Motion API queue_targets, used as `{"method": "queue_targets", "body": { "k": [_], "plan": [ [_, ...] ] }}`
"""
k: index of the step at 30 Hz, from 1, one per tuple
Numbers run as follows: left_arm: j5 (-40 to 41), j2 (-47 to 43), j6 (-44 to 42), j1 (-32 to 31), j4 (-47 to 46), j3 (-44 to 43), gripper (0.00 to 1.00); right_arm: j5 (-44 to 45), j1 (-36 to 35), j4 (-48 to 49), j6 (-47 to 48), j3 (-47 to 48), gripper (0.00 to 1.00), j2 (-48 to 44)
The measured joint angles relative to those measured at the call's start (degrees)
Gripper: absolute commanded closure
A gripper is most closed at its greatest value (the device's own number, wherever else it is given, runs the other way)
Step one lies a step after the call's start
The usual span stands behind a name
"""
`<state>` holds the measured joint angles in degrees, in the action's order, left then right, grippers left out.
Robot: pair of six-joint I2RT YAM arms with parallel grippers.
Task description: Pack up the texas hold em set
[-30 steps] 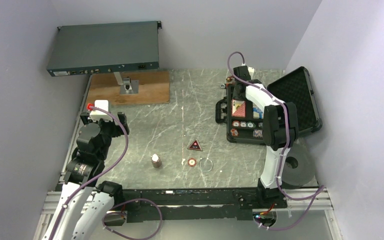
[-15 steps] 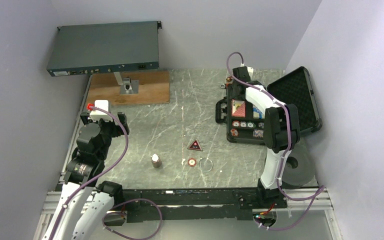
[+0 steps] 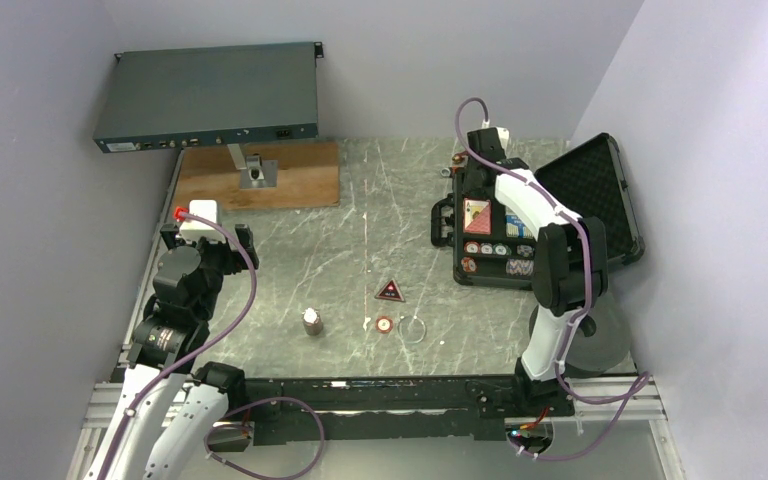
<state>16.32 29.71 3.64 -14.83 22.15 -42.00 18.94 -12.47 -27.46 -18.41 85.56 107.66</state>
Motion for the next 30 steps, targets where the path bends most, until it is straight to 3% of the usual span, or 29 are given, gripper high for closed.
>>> {"method": "queue_targets", "body": {
  "k": [7, 17, 30],
  "plan": [
    [0.00, 0.00, -0.02, 0.00, 0.00, 0.00, 0.03, -0.04, 0.00, 0.04, -0.02, 0.00, 0.66, -0.50],
    [0.00, 0.00, -0.02, 0.00, 0.00, 0.00, 0.03, -2.45, 0.00, 3.80, -0.70, -6.62, 0.67, 0.33],
    [0.00, 0.00, -0.02, 0.00, 0.00, 0.00, 0.03, -3.08, 0.00, 5.86, -0.70, -7.45, 0.66, -0.02]
  ]
}}
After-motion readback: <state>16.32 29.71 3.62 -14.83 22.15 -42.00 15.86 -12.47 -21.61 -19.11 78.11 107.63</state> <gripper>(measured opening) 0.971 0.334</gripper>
